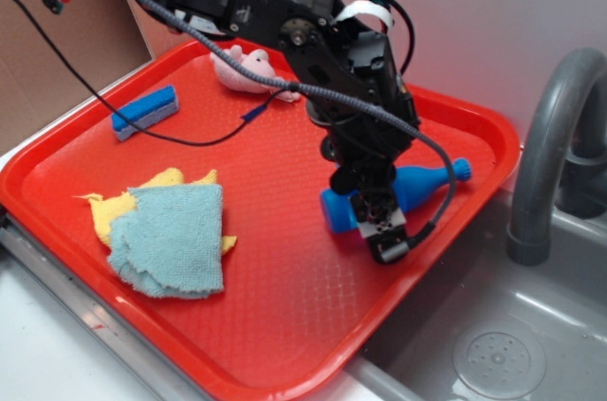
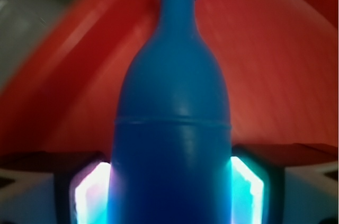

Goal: Grab the blue bottle.

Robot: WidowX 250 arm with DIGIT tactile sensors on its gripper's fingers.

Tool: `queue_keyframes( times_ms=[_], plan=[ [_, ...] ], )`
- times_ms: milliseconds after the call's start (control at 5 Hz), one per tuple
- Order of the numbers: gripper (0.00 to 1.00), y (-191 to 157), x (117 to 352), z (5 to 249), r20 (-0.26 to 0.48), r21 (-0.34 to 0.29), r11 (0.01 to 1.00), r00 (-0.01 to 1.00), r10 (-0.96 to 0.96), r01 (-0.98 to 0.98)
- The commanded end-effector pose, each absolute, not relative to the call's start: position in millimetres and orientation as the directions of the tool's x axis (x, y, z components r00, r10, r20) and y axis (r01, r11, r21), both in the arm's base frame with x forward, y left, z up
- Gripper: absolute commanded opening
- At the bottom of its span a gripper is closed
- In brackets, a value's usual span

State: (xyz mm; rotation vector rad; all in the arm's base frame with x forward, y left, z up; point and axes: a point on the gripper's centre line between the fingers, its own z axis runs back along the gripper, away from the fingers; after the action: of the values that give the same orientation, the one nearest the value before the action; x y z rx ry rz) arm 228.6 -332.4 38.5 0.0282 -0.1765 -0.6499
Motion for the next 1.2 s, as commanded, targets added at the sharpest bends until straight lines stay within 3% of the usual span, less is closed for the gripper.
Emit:
queue_keyframes(
  times_ms=[0, 200, 400, 600, 800, 1000],
  plan=[
    [0.0, -286, 235, 118, 0.153, 0.004, 0.93, 0.918, -0.365, 0.368],
    [0.0, -244, 229, 155, 0.129, 0.004, 0.975, 0.967, -0.222, 0.223],
    [0.0, -204, 213, 190, 0.144, -0.03, 0.994, 0.984, -0.1, 0.105],
    [0.0, -174, 196, 218, 0.156, -0.025, 1.0, 0.988, 0.012, -0.008],
    [0.0, -144, 176, 244, 0.171, -0.165, 0.977, 0.972, 0.16, -0.132],
    [0.0, -127, 166, 260, 0.2, -0.152, 0.961, 0.945, 0.26, -0.233]
  ],
)
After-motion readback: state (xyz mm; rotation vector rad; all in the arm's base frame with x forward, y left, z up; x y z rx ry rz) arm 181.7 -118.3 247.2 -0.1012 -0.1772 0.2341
